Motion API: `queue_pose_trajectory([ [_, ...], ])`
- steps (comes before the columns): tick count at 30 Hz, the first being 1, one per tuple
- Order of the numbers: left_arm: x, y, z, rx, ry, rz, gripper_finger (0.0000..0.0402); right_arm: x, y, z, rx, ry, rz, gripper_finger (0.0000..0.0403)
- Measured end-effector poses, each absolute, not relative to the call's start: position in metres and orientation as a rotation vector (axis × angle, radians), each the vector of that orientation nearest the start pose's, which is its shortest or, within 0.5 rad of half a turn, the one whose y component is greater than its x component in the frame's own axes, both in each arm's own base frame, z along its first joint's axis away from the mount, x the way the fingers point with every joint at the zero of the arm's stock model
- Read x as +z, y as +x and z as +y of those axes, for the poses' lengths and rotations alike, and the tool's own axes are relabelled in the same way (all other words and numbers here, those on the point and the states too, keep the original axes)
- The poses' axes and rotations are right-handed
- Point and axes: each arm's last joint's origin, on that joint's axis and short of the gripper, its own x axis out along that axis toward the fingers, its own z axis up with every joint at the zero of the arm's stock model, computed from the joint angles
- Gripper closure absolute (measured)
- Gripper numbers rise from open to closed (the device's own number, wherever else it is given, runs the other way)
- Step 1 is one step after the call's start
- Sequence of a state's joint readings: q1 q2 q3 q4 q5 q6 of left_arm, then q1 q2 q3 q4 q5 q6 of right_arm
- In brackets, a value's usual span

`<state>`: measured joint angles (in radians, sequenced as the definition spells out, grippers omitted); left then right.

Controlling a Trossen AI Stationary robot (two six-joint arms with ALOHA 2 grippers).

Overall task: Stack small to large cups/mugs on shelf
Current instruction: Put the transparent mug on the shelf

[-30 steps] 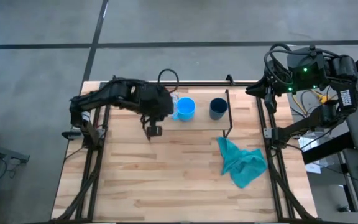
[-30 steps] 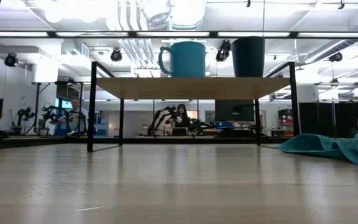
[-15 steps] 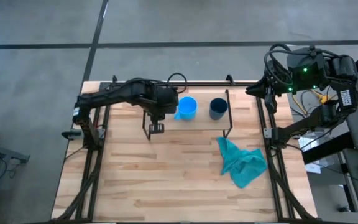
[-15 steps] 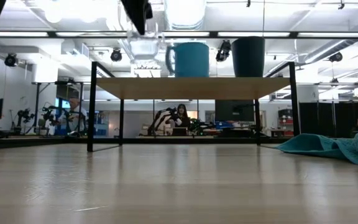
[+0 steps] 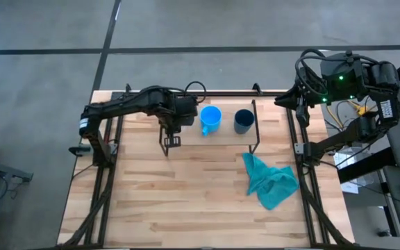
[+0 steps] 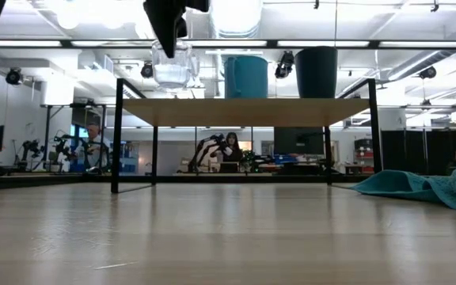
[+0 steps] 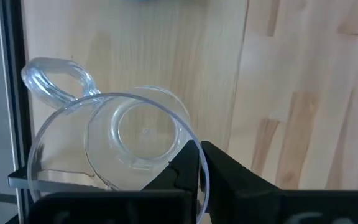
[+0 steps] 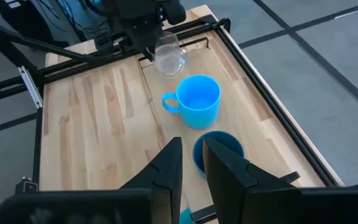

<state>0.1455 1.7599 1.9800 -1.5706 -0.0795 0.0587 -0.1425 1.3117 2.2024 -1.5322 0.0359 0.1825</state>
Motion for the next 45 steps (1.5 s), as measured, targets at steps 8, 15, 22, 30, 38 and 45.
queue_pose_trajectory([
  [8,0.366,0.316,0.052,0.145,0.007,1.392,0.0401,0.529,0.136,-0.021,-0.231,0.210,0.624,0.0342],
  [15,0.353,0.324,0.054,0.103,0.060,1.376,0.0401,0.529,0.136,-0.021,-0.231,0.210,0.623,0.0342],
  [22,0.347,0.324,0.061,0.122,0.047,1.376,0.0402,0.529,0.136,-0.021,-0.231,0.210,0.623,0.0342],
  [30,0.341,0.325,0.073,0.153,0.032,1.378,0.0372,0.529,0.136,-0.021,-0.231,0.211,0.622,0.0342],
  [38,0.343,0.326,0.074,0.144,0.050,1.358,0.0299,0.529,0.136,-0.021,-0.231,0.211,0.622,0.0342],
  [45,0.350,0.326,0.074,0.145,0.062,1.330,0.0278,0.529,0.136,-0.021,-0.230,0.210,0.622,0.0342],
])
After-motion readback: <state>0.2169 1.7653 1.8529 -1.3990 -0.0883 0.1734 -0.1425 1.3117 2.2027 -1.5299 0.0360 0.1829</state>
